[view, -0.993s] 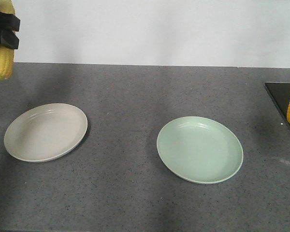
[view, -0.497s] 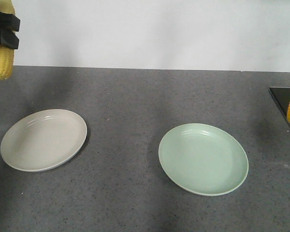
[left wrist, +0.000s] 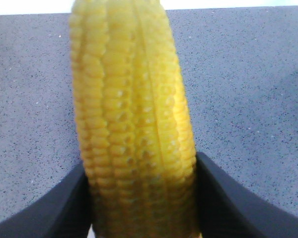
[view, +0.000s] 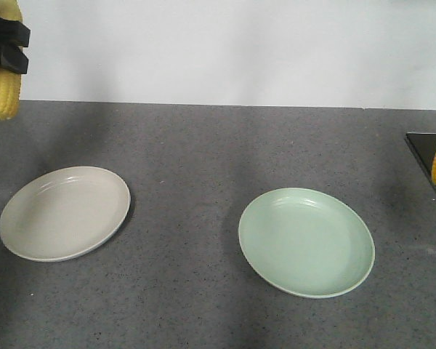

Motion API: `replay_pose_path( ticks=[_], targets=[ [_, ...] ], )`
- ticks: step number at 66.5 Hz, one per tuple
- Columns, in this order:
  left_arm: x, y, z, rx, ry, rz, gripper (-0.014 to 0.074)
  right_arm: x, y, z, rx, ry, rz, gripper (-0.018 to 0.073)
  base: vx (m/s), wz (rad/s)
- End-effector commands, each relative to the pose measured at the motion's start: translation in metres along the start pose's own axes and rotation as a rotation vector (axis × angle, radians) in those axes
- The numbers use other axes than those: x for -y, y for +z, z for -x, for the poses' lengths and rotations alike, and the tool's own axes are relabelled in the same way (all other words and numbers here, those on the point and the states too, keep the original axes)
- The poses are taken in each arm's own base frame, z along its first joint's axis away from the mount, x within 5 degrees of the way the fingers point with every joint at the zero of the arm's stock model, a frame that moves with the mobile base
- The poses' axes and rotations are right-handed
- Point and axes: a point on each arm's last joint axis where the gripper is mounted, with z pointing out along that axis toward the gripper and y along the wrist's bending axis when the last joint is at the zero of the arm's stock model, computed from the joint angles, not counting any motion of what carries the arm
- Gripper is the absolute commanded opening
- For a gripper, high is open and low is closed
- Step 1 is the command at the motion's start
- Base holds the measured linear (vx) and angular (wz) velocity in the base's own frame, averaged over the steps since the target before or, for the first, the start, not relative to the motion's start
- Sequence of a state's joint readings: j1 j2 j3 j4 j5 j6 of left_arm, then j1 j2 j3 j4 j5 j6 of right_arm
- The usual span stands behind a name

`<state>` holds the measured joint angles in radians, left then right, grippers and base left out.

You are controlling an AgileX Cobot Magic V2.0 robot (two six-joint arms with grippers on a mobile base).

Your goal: Distribute corn equally

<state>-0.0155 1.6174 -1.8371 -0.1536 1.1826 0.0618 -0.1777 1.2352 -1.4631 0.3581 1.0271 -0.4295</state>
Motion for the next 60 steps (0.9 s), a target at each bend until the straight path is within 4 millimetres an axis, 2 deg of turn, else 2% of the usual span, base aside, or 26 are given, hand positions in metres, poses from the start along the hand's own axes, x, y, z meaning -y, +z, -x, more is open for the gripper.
replay_pose_path(
  ticks=[1, 60],
  targets=[
    [0.0045, -0.0253, 0.0078, 0.122, 0.001, -0.012, 0.0038, -0.0015, -0.0151, 0.0106, 0.107, -0.011, -0.025, 0.0133, 0.00, 0.00],
    [0.0045, -0.0253, 0.0078, 0.122, 0.001, -0.012, 0.0038, -0.0015, -0.0151, 0.0106, 0.107, -0.011, -0.025, 0.0133, 0.00, 0.00]
  ],
)
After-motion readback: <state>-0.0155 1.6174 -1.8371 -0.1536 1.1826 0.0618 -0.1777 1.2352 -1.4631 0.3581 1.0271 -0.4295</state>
